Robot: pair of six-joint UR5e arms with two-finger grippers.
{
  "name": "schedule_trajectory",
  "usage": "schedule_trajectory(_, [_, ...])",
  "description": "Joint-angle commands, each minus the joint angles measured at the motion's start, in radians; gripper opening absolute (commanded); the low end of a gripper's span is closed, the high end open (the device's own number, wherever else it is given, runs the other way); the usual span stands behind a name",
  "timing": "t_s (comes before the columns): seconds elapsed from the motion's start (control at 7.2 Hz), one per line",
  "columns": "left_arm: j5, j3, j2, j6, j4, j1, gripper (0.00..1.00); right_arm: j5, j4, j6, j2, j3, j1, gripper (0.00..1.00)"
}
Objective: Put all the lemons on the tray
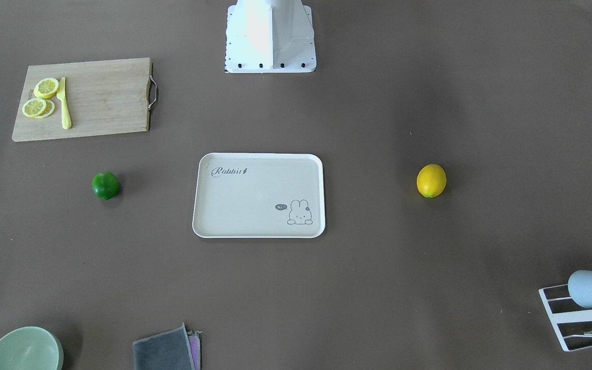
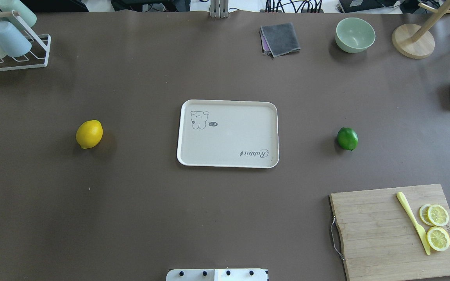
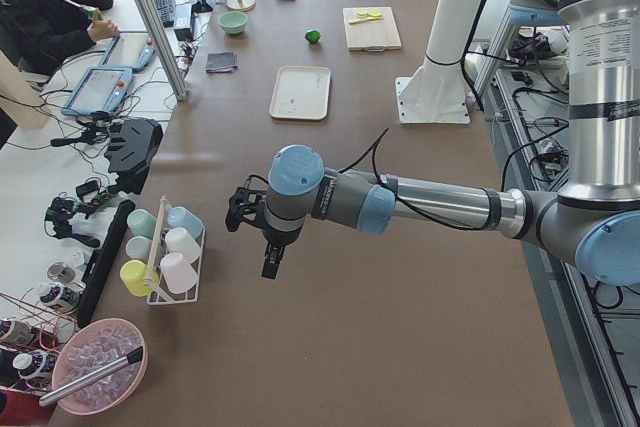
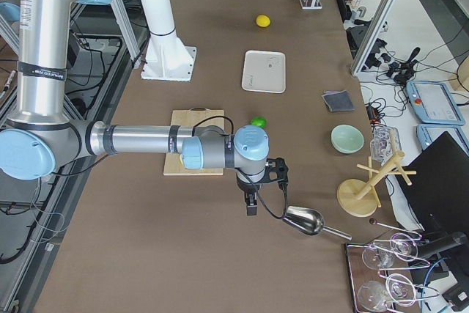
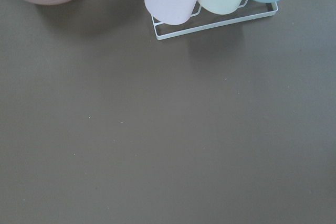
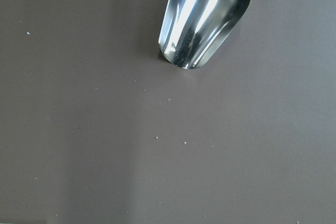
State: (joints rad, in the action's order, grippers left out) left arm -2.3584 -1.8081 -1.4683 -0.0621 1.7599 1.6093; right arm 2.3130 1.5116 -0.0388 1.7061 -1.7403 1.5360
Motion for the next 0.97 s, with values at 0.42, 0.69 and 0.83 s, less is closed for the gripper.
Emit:
schedule_trajectory(0.42, [-0.081,0.035,-0.072,-0.001,0.107,-0.060,0.98,0.032,0.001,0.002,-0.079,-0.010,-0.042,1.00])
schedule_trajectory(0.69, [-0.073,0.029,-0.085,-0.176,0.172,-0.139,0.98,0.037,-0.058,0.003,-0.072,-0.008,-0.053,1.00])
schedule_trajectory(0.83, [-0.064,0.038,-0.084,-0.366,0.355,-0.220,0.98,0.069,-0.076,0.066,-0.071,-0.007,-0.054,1.00])
